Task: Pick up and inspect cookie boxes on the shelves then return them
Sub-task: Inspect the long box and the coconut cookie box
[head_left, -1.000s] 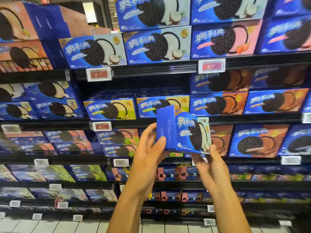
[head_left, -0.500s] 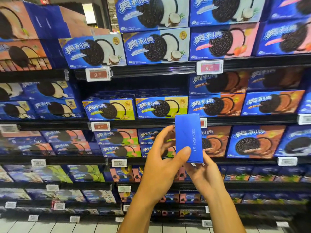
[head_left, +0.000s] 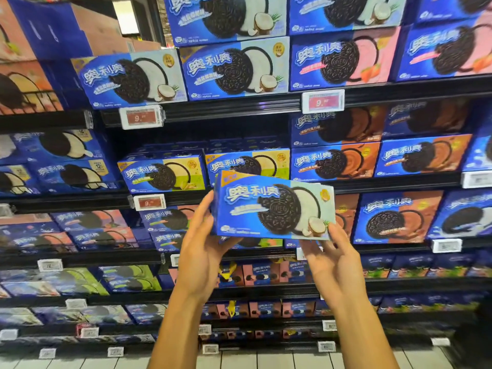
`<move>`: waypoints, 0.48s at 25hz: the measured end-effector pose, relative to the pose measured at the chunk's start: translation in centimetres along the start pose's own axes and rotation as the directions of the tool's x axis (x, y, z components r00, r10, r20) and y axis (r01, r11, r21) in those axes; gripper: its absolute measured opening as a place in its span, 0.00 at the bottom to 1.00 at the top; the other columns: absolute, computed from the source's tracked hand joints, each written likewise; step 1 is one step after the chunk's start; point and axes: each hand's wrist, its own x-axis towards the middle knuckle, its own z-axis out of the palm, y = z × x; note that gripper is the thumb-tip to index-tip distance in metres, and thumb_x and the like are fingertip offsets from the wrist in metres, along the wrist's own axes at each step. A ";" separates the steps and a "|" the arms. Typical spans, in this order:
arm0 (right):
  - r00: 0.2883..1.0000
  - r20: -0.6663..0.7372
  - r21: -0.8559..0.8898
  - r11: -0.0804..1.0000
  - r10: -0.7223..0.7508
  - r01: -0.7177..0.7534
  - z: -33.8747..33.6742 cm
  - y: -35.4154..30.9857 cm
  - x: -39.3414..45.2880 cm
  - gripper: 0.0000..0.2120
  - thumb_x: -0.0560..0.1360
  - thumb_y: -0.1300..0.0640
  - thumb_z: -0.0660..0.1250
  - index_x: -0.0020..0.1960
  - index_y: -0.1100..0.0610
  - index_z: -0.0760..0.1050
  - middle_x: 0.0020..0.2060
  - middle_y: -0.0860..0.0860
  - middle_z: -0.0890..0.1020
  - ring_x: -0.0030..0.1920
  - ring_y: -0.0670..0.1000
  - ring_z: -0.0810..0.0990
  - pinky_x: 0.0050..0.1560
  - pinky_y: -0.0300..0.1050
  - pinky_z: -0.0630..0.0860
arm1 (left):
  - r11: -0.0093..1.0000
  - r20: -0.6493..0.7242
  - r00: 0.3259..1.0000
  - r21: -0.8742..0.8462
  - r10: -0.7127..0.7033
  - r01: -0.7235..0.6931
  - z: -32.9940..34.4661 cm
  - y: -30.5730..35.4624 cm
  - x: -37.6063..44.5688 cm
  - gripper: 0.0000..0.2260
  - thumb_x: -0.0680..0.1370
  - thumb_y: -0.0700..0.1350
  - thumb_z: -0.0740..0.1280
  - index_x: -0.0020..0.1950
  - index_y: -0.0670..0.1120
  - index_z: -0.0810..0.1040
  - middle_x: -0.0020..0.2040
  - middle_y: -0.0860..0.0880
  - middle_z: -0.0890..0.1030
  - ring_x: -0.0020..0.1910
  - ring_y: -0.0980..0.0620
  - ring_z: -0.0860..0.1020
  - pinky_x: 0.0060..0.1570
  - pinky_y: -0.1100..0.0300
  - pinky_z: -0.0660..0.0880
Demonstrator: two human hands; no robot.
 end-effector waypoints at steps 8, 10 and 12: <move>0.961 0.149 -0.308 0.913 -0.232 0.268 2.0 -1.0 -2.3 0.09 0.73 0.54 0.72 0.52 0.46 0.83 0.58 0.54 0.84 0.55 0.51 0.85 0.51 0.45 0.82 | 0.999 -0.058 0.997 0.027 0.049 -0.047 -1.9 -1.0 0.2 0.20 0.76 0.45 0.66 0.69 0.52 0.73 0.60 0.51 0.83 0.56 0.53 0.82 0.48 0.56 0.82; 0.959 0.161 -0.322 0.906 -0.235 0.276 2.1 -1.0 -2.6 0.10 0.74 0.53 0.72 0.55 0.47 0.82 0.58 0.54 0.84 0.56 0.52 0.84 0.51 0.46 0.82 | 0.999 -0.062 0.997 0.014 0.052 -0.051 -2.1 -0.8 0.4 0.21 0.76 0.46 0.67 0.69 0.52 0.73 0.62 0.50 0.82 0.56 0.52 0.82 0.47 0.56 0.82; 0.958 0.177 -0.304 0.913 -0.227 0.272 2.0 -1.0 -2.6 0.15 0.74 0.53 0.69 0.60 0.52 0.78 0.60 0.56 0.83 0.58 0.55 0.83 0.57 0.51 0.81 | 0.999 -0.075 0.996 -0.004 0.041 -0.041 -2.3 -0.6 0.7 0.23 0.76 0.46 0.67 0.71 0.50 0.72 0.65 0.47 0.80 0.56 0.51 0.81 0.47 0.56 0.82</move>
